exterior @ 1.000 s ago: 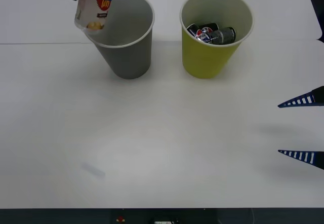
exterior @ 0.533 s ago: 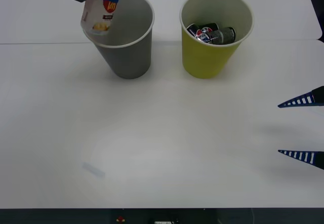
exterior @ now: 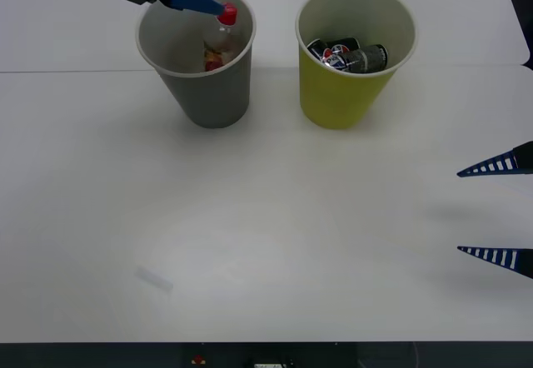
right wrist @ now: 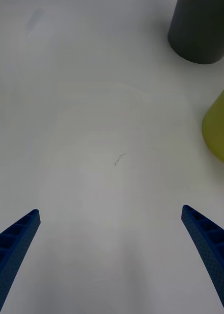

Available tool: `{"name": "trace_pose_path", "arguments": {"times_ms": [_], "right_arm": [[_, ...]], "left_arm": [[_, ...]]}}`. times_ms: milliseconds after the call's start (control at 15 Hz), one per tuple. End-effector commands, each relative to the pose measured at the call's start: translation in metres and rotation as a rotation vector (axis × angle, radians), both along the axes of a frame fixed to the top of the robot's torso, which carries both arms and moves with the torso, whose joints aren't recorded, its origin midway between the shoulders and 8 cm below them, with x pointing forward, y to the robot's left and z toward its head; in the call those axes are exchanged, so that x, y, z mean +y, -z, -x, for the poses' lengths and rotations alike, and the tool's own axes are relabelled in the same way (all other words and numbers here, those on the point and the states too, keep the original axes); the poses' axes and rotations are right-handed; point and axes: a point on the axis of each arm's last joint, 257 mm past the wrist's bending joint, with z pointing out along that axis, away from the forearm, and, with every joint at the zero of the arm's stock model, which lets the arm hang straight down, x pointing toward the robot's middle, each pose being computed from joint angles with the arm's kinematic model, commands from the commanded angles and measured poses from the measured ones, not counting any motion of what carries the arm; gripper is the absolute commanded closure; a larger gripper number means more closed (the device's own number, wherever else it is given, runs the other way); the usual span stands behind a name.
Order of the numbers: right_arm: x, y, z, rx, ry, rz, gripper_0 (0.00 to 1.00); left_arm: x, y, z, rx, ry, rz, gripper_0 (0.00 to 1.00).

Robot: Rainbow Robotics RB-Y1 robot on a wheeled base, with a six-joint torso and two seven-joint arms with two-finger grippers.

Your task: Put the can into the green bin and the plastic bottle into the gray bin

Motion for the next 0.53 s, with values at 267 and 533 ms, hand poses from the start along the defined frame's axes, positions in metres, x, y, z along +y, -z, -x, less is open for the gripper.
{"name": "trace_pose_path", "arguments": {"times_ms": [267, 533], "right_arm": [[0.000, 0.000, 0.000, 0.000, 0.000, 0.000, 0.00], [0.000, 0.000, 0.000, 0.000, 0.000, 0.000, 0.00]], "left_arm": [[0.023, 0.009, 0.045, -0.029, 0.151, 0.092, 0.00], [0.055, 0.033, 0.077, -0.103, 0.256, 0.103, 0.00]]}}
